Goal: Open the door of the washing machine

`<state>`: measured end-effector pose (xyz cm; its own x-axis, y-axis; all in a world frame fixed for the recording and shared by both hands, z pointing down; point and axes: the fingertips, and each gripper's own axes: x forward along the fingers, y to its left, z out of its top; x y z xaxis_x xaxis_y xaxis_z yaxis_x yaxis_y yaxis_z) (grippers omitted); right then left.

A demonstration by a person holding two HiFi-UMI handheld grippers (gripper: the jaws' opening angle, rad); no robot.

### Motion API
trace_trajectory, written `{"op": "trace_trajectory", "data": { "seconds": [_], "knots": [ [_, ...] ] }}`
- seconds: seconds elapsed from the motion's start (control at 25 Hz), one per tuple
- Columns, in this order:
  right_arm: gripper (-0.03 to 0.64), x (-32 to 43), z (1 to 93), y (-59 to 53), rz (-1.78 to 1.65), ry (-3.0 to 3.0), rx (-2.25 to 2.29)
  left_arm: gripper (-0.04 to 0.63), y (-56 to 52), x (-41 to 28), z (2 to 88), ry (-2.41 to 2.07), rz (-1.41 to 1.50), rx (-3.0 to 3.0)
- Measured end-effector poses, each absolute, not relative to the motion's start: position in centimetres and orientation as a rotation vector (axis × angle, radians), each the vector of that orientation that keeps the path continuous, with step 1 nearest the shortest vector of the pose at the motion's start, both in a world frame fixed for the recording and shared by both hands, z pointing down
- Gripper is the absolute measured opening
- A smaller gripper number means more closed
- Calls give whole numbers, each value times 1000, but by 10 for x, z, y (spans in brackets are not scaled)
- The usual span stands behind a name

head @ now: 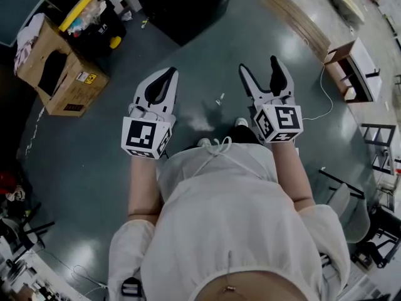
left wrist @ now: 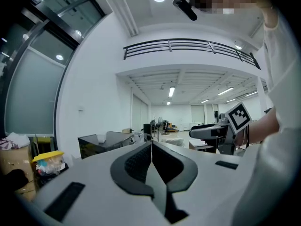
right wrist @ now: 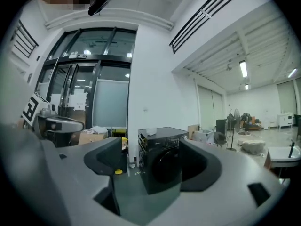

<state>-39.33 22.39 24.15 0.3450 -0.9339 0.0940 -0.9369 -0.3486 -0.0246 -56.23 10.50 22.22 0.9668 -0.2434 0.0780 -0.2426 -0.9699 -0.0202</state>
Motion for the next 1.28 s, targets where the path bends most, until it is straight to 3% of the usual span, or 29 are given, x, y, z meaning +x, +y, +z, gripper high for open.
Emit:
{"op": "trace_trajectory", "data": {
  "seconds": [0.44, 0.96, 1.28],
  "knots": [
    [393, -288, 268, 163, 199, -1824, 2492, 23, 53, -482, 242, 556, -191, -3081],
    [393, -80, 289, 20, 348, -2030, 2251, 23, -43, -285, 243, 867, -257, -3032],
    [393, -22, 333, -62, 502, -2082, 2076, 23, -105, -230, 272, 1063, -261, -3041]
  ]
}}
